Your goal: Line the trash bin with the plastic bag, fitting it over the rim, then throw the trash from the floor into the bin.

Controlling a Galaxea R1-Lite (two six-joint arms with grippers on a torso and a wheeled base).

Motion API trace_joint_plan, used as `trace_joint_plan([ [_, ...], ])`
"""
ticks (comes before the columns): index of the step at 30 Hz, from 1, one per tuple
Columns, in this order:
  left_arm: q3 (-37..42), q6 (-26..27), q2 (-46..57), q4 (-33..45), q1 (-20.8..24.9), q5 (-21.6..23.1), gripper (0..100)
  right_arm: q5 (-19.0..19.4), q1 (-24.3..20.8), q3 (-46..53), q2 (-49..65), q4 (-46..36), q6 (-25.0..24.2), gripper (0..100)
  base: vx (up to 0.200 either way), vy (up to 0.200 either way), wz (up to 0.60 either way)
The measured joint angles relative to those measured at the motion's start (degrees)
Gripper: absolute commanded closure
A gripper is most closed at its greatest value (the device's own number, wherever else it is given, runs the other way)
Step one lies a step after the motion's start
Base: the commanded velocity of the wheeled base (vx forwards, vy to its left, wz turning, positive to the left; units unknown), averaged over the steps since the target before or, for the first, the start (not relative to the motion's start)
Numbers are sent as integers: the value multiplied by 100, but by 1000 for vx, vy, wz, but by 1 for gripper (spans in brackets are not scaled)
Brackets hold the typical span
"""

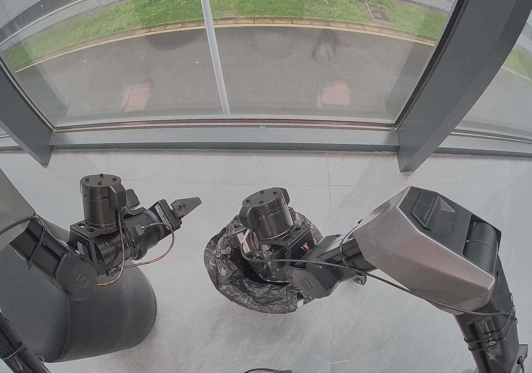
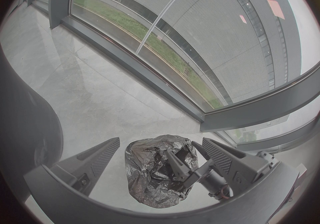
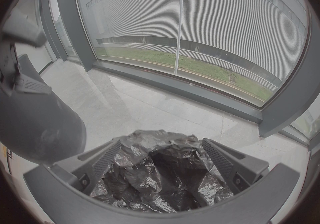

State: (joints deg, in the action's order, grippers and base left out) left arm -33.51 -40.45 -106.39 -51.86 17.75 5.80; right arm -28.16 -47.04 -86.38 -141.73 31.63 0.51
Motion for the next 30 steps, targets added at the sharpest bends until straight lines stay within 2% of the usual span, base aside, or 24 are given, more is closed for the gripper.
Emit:
trace_joint_plan([
  [10,68,0,18,-41,-33,10,0,-2,-41,-80,-315,28,-7,0,0,0,0],
  [30,77,-33,-158,-45,-9,10,0,-6,168,-617,-937,-11,44,0,0,0,0],
])
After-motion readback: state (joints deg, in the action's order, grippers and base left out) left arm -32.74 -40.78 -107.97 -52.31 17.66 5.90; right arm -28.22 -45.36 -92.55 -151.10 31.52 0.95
